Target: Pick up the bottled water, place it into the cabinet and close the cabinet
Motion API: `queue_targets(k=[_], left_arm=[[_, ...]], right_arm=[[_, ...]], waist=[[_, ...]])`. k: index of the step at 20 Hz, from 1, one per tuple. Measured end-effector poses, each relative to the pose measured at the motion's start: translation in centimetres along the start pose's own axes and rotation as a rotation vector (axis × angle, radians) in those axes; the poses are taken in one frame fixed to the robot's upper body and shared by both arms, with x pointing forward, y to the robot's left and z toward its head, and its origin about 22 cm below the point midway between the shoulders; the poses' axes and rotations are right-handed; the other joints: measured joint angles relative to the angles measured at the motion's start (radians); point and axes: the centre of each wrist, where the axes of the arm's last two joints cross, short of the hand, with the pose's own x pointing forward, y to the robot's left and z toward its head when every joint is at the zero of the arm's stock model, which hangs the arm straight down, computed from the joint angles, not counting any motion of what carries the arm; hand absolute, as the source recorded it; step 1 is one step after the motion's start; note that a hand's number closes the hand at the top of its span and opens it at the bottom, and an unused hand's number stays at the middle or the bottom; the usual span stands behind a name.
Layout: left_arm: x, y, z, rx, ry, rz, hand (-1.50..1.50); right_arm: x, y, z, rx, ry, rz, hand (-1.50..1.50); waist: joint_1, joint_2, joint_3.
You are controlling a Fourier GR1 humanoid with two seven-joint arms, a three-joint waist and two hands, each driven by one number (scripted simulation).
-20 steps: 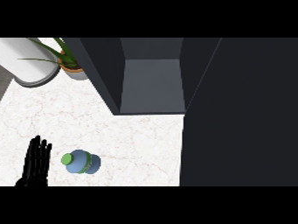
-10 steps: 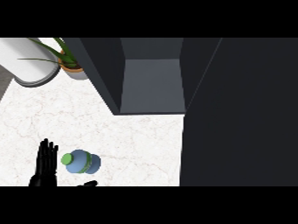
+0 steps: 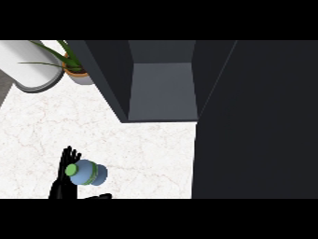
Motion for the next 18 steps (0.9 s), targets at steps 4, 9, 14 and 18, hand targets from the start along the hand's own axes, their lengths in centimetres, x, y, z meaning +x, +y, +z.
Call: queue_targets(k=[4, 9, 14, 18], left_arm=[[-1.6, -0.4, 0.0, -0.006, -0.019, 0.04, 1.5], [-2.2, -0.8, -0.1, 0.035, -0.051, 0.086, 1.5], [-2.4, -0.7, -0.1, 0.05, -0.069, 0.163, 1.5], [-2.6, -0.7, -0.1, 0.035, -0.075, 0.186, 1.5]], right_arm=[[-0.1, 0.4, 0.2, -0.009, -0.001, -0.019, -1.5], [-0.1, -0.2, 0.3, -0.006, -0.004, 0.015, -1.5], [-0.1, -0.1, 0.6, 0.0, 0.002, 0.008, -1.5], [-0.2, -0.1, 0.6, -0.004, -0.002, 0.01, -1.5]], waist=[[0.001, -0.002, 0.005], [0.007, -0.006, 0.018], [0.006, -0.009, 0.024], [0.008, -0.009, 0.027]])
